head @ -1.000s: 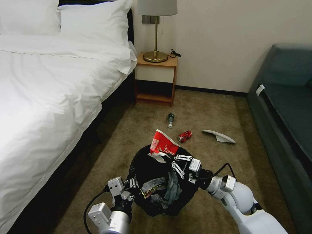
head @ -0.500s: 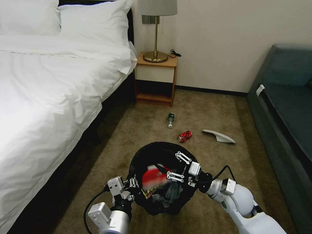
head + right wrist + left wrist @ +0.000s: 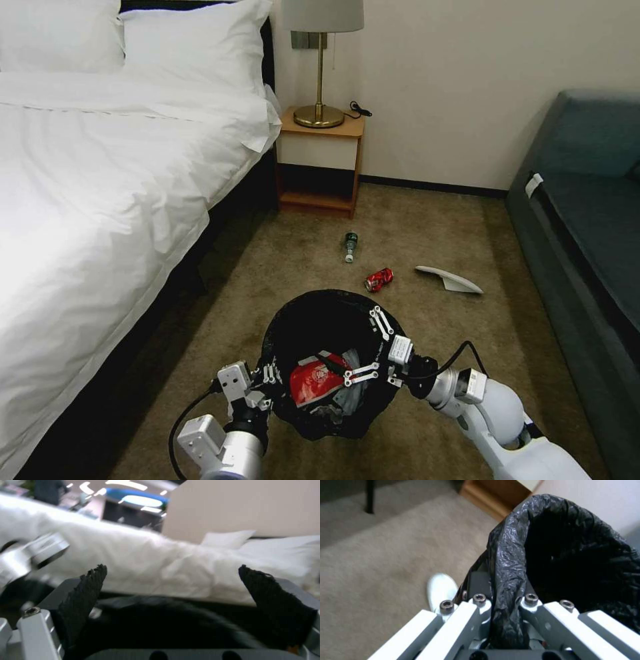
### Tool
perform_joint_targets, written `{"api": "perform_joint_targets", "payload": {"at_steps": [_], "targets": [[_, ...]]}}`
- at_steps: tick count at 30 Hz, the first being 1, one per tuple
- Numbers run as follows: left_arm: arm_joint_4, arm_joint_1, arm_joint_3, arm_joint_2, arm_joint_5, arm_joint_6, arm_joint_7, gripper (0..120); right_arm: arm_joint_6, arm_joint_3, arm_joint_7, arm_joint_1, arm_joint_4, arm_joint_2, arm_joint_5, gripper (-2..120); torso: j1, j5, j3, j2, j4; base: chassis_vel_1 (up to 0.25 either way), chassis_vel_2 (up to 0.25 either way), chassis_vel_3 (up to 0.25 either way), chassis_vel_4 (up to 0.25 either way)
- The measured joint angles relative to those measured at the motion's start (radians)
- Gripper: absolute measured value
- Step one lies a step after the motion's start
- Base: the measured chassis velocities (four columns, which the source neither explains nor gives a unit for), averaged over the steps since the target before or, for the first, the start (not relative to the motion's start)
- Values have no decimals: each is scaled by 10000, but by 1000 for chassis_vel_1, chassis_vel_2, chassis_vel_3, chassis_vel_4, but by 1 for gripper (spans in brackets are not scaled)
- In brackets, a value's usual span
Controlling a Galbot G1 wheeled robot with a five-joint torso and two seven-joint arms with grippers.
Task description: Pick up the trash bin, then pick up the garbage on the floor and place it into the trash bin.
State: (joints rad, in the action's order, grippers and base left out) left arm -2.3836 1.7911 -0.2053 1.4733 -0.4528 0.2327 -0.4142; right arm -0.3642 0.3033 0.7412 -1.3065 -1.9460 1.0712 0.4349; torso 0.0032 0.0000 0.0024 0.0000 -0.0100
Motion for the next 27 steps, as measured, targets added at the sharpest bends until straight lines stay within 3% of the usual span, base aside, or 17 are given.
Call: {"api": "perform_joint_targets", "payload": {"at_steps": [2, 4, 5, 6, 7, 10, 11, 15, 19, 27], "targets": [[-50, 11, -151, 29, 24, -113, -138, 4, -10, 63, -531, 4, -131, 59, 171, 100, 0, 0, 0, 0, 0, 0, 0, 0, 0], [-169, 76, -458, 59, 59, -303, -463, 4, -6, 243, -2127, 16, -394, 237, 213, 100, 0, 0, 0, 0, 1, 0, 0, 0, 0], [-169, 76, -458, 59, 59, -303, -463, 4, -6, 243, -2127, 16, -394, 237, 213, 100, 0, 0, 0, 0, 1, 0, 0, 0, 0], [-244, 119, -630, 70, 105, -390, -613, 4, -65, 346, -3422, 44, -486, 374, 2, 100, 0, -2, 0, 0, 0, 0, 0, 0, 0], [-244, 119, -630, 70, 105, -390, -613, 4, -65, 346, -3422, 44, -486, 374, 2, 100, 0, -2, 0, 0, 0, 0, 0, 0, 0], [-405, 187, -1025, 80, 87, -534, -925, 4, -119, 592, -5647, 45, -490, 633, -923, 100, 0, -1, 0, 0, 1, 0, 0, 0, 0], [-405, 187, -1025, 80, 87, -534, -925, 4, -119, 592, -5647, 45, -490, 633, -923, 100, 0, -1, 0, 0, 1, 0, 0, 0, 0], [-419, 149, -1561, 148, -4, -615, -1080, 4, -151, 970, -7323, 9, -148, 999, -2022, 100, 0, 0, 0, 0, 0, 0, 0, 0, 0], [-397, 71, -1997, 207, -166, -650, -1114, 4, -254, 1218, -8164, -76, 209, 1417, -2489, 100, 0, -1, 0, 0, 1, 0, 0, 0, 0], [-230, -96, -2866, 262, -561, -694, -1166, 4, -538, 1376, -8546, -198, 619, 1849, -2849, 100, 0, -1, 0, 0, 0, 0, 0, 0, 0]]}}
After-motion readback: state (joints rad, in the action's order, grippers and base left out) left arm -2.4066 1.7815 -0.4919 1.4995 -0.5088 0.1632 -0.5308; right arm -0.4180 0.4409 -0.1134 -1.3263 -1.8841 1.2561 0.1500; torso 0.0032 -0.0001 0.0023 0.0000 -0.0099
